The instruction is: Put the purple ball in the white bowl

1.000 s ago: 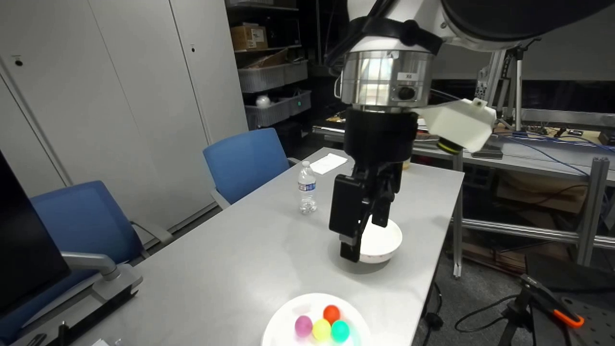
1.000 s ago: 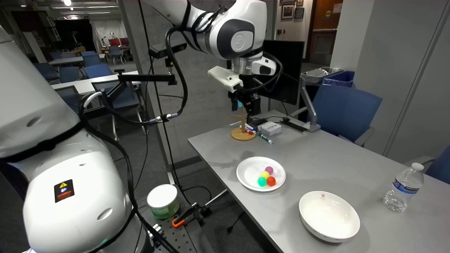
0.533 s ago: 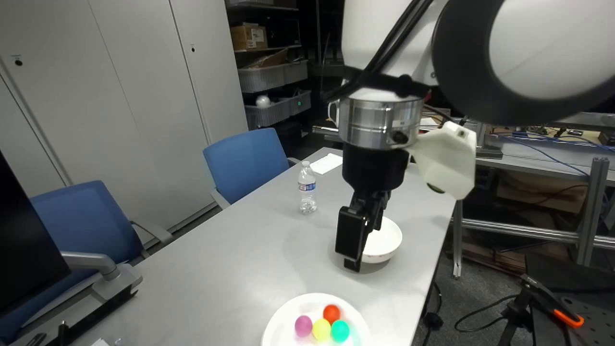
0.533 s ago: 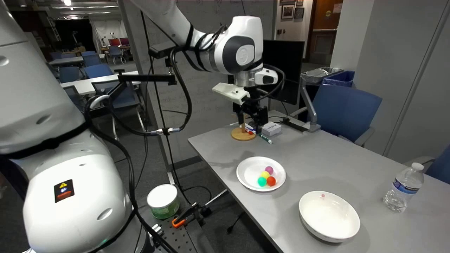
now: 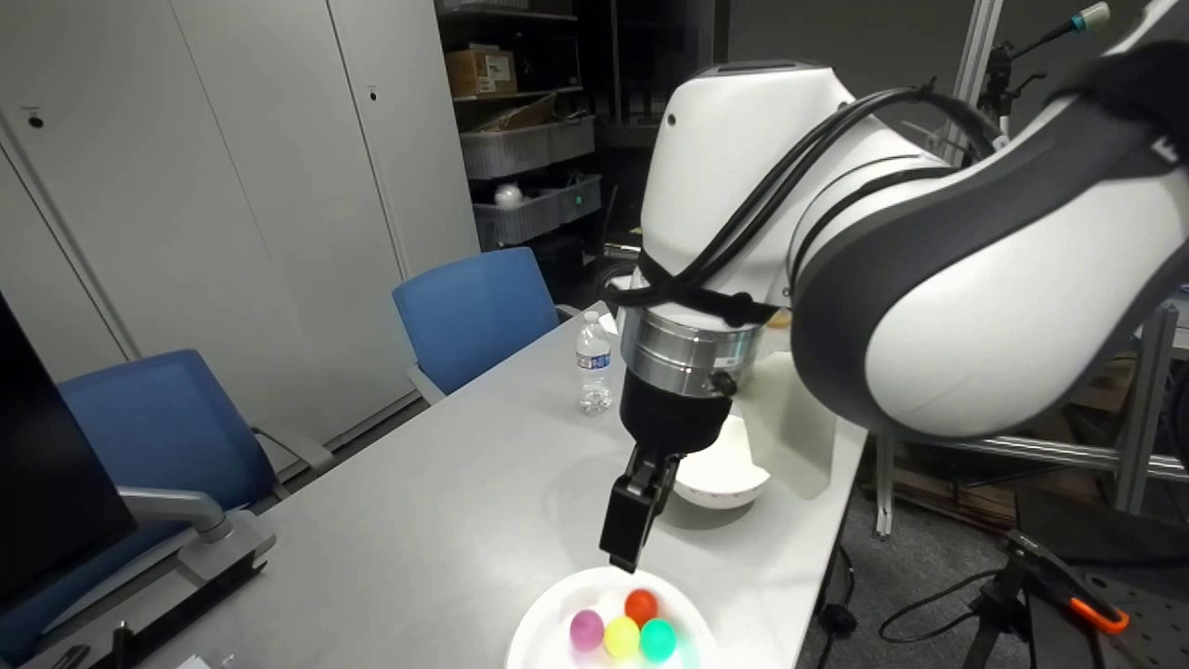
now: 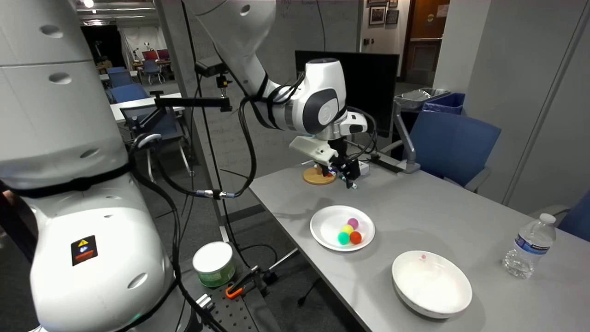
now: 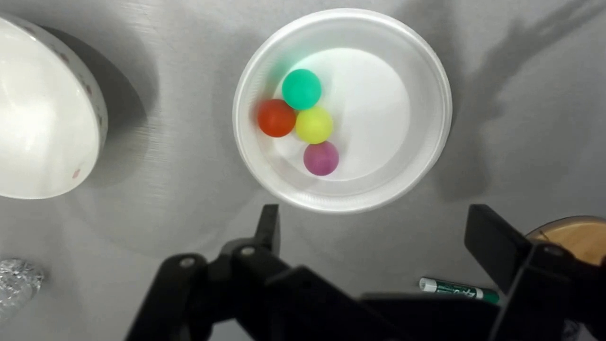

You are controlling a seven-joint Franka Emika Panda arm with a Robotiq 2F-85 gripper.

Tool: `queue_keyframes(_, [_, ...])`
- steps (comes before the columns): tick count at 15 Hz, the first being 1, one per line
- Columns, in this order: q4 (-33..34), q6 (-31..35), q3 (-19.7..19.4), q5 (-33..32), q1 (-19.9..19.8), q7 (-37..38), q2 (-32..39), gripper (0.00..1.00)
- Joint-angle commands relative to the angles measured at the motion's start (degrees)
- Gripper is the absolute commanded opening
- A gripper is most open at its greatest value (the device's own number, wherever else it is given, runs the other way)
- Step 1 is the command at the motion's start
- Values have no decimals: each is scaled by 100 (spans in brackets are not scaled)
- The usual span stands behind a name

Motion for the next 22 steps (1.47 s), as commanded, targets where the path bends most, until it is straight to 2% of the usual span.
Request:
queue_keyframes(1, [24, 56, -111, 34, 106, -55, 78, 100])
queue_keyframes(4, [70, 88, -119, 39, 110, -82, 161, 100])
queue_keyframes(6, [39, 116, -200, -404, 144, 112, 266, 100])
queue_keyframes(10, [175, 190, -298, -896, 194, 44, 821, 100])
queue_keyframes(18, [787, 973, -589, -1234, 470, -433, 2056, 100])
queue_keyframes(20, [990, 1167, -457, -994, 317, -842, 2349, 100])
queue_keyframes(22, [1168, 1346, -83, -648, -59, -1474, 2653, 100])
